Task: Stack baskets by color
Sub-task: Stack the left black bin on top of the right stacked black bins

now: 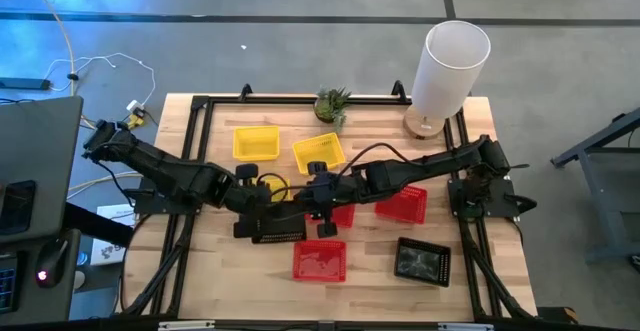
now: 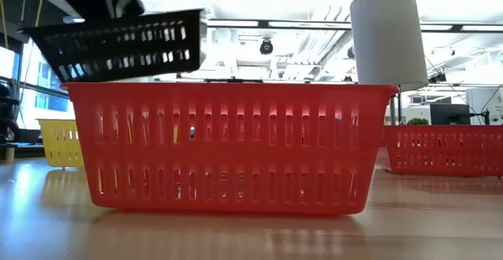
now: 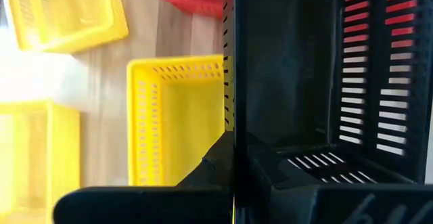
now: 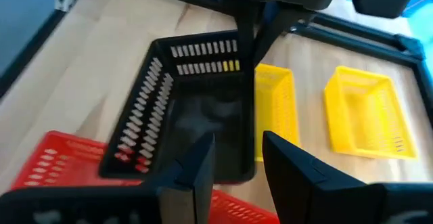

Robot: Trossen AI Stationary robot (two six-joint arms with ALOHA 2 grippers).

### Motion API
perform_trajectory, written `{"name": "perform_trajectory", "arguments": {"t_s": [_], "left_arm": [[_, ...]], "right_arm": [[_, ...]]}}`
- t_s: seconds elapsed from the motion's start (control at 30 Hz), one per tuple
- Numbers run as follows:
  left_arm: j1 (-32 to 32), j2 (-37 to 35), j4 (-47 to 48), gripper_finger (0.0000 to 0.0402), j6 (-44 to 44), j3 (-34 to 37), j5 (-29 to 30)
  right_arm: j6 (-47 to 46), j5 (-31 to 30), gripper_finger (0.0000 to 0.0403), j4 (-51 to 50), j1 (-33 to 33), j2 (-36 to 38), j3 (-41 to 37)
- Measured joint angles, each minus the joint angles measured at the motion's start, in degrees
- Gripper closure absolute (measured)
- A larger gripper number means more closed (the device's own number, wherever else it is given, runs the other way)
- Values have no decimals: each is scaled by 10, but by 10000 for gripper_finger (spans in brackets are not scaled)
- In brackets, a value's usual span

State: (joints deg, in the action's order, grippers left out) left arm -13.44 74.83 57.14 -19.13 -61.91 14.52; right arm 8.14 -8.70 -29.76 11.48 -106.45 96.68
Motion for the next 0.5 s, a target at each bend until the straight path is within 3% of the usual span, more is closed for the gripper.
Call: {"name": "perform_trajectory", "arguments": {"t_s": [0.5], "left_arm": [[87,0,61,401,64,-36,-24]], "right_arm": [[-6,10,292,-44,-48,-1,35]]}}
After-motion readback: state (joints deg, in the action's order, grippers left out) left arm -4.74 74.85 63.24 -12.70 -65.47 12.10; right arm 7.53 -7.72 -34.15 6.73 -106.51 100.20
